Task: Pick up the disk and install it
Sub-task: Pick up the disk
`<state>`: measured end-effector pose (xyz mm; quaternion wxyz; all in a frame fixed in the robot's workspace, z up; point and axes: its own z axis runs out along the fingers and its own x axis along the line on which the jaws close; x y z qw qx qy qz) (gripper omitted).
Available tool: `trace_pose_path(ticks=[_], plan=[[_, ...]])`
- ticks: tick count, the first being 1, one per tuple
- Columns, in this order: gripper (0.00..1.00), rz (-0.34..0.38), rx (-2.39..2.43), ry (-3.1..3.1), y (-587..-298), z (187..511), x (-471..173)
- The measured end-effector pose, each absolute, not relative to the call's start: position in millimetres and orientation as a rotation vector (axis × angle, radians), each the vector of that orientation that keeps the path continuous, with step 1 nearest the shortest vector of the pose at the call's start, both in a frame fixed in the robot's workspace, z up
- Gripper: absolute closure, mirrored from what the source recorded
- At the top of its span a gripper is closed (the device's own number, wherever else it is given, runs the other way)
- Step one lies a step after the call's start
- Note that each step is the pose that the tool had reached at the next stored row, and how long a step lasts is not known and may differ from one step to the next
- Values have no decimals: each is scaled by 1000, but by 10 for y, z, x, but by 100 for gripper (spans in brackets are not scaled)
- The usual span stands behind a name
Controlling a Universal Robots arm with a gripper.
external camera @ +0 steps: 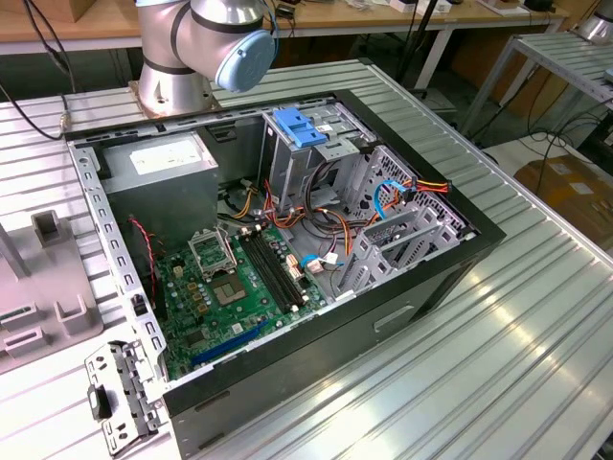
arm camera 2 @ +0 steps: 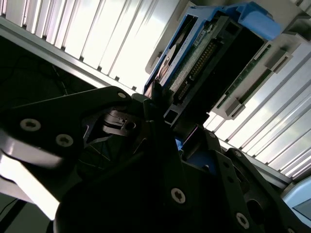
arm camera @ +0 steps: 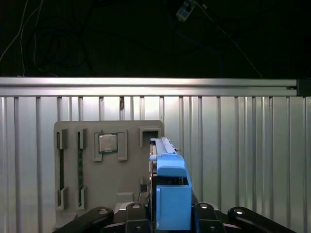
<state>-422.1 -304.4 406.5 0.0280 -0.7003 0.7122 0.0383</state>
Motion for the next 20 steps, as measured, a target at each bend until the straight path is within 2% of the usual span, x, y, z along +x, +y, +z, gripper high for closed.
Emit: trace_pose_path(ticks=[20], plan=[[63,123,-2160,2196,-3044,4150,-4221]])
